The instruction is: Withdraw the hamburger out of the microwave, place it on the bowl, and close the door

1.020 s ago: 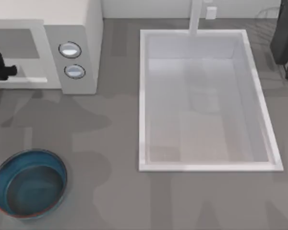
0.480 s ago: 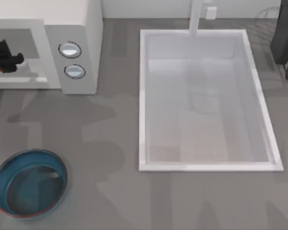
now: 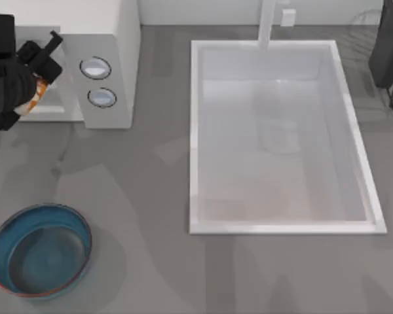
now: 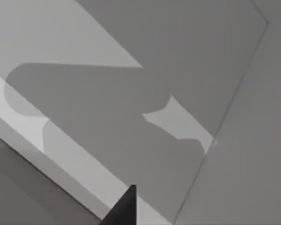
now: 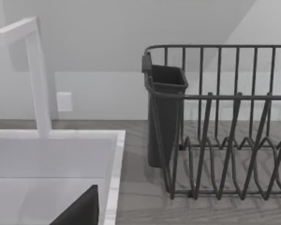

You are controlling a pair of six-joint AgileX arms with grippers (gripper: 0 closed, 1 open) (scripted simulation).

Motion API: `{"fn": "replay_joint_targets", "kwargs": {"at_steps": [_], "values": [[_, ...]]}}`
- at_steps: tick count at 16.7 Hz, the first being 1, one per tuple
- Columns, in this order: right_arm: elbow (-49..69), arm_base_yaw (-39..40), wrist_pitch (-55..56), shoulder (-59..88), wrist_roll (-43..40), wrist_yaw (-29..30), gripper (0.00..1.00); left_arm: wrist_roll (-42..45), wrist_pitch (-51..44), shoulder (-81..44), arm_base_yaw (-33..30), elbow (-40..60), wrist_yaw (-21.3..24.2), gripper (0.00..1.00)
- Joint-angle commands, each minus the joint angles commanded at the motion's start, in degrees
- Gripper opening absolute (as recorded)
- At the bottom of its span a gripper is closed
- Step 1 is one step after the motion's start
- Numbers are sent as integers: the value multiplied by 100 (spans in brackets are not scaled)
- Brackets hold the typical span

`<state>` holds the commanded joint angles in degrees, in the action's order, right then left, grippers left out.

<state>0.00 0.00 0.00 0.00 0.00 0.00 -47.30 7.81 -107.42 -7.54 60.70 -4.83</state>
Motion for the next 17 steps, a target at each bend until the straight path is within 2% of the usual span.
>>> {"fn": "replay_joint_targets", "kwargs": {"at_steps": [6,11,14,17], "values": [[0,0,0,0,0,0,100,-4236,-3885,-482,-1189,1275,-1170,0],[0,0,0,0,0,0,100,-7577,-6976,-1219,-2106,1858,-2130,0],[0,0,0,0,0,0,100,-9230,-8514,-1770,-2559,1973,-2624,0],[0,0,0,0,0,0,100,-10477,-9687,-2268,-2904,1982,-3013,0]]}}
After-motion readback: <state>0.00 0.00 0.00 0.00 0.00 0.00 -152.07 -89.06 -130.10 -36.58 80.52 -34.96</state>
